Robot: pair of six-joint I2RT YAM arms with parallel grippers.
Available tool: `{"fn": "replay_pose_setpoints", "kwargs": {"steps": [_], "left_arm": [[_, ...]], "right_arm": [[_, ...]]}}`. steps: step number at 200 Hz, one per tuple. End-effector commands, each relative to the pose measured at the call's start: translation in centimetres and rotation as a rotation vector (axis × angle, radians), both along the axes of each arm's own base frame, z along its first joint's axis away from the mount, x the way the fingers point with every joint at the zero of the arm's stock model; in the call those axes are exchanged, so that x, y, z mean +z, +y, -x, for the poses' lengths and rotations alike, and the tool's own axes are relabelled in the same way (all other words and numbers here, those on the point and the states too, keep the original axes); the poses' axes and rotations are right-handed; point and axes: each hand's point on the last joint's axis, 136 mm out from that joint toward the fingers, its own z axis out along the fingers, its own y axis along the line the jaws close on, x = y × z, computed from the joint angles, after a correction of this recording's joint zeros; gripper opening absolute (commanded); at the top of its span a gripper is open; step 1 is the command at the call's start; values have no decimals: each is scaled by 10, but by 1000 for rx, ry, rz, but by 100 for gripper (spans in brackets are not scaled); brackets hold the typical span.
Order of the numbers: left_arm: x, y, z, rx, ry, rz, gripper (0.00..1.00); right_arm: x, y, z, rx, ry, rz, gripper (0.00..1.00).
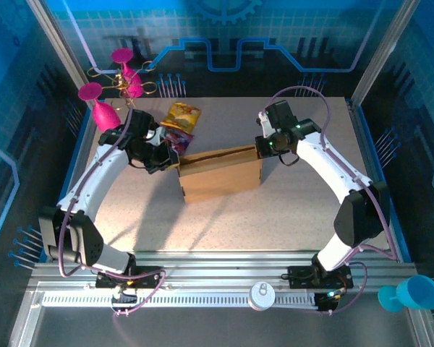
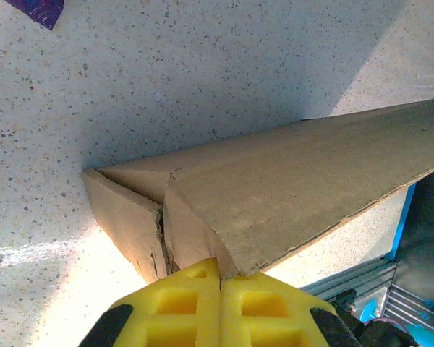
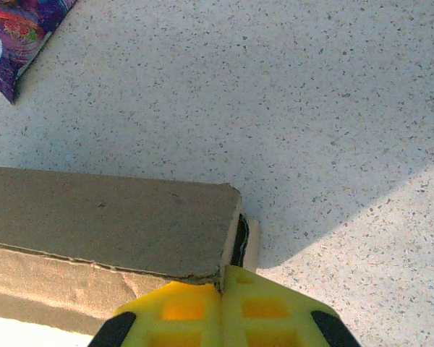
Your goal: Fold the paper box
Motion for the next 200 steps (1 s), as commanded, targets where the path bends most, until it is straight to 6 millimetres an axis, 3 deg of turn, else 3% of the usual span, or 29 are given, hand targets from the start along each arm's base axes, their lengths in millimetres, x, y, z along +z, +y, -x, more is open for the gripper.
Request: {"fn": "replay_pose_setpoints", "kwargs": {"steps": [1, 39, 86, 128, 200], "left_arm": [[26, -13, -6, -19, -17, 70, 0], [28, -16, -3, -41, 23, 79, 0], [16, -19, 0, -32, 76, 116, 0], [22, -19, -3, -31, 89, 138, 0], [2, -23, 10, -84, 10, 148, 0]], "right_arm": [[13, 8, 1, 16, -20, -38, 0], [13, 8, -2, 14, -11, -52, 0], [8, 8, -1, 13, 1, -52, 0], [9, 8, -2, 14, 0, -48, 0], [6, 7, -1, 14, 0, -45, 0]]}}
